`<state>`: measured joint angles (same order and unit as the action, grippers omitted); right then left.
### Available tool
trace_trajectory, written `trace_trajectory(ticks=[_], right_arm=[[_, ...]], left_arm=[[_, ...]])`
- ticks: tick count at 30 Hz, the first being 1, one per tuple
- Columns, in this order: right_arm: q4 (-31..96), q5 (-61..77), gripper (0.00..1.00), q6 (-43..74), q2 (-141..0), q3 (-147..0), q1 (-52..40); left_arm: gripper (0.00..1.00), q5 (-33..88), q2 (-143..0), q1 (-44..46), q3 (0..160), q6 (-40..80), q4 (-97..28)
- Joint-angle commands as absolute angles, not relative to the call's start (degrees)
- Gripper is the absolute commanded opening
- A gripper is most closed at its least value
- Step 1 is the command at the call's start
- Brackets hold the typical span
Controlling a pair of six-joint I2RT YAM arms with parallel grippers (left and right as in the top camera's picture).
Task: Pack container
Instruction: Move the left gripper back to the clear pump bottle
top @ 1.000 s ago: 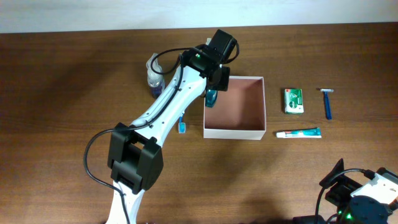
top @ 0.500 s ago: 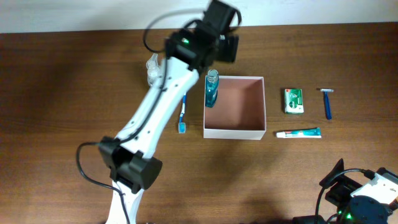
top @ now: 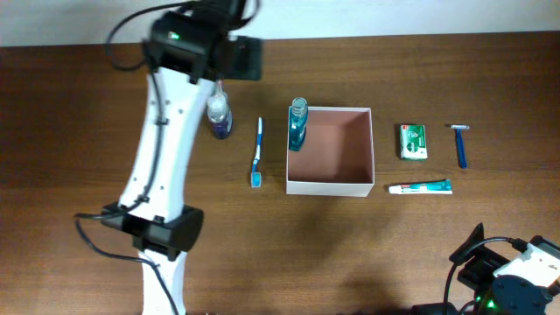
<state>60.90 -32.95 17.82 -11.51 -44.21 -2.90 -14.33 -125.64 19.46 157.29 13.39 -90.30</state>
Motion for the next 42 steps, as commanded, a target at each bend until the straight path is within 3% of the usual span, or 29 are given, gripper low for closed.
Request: trace_trajectory(ticks=[1, 11, 42], right_arm=[[60.73, -33.01, 0.99, 18.09, -11.07, -44.88, -3.31], [60.75, -33.01, 0.99, 18.11, -11.07, -44.88, -3.31], [60.75, -33.01, 0.99, 18.11, -11.07, -44.88, -3.31]], left_arm=[[0.98, -10.37, -125.64, 16.25, 157.56, 8.08, -90.65], [0.99, -5.48, -129.14, 12.01, 157.49, -0.12, -88.95], [0.95, -2.31, -143.04, 12.58, 157.49, 1.04, -90.54]])
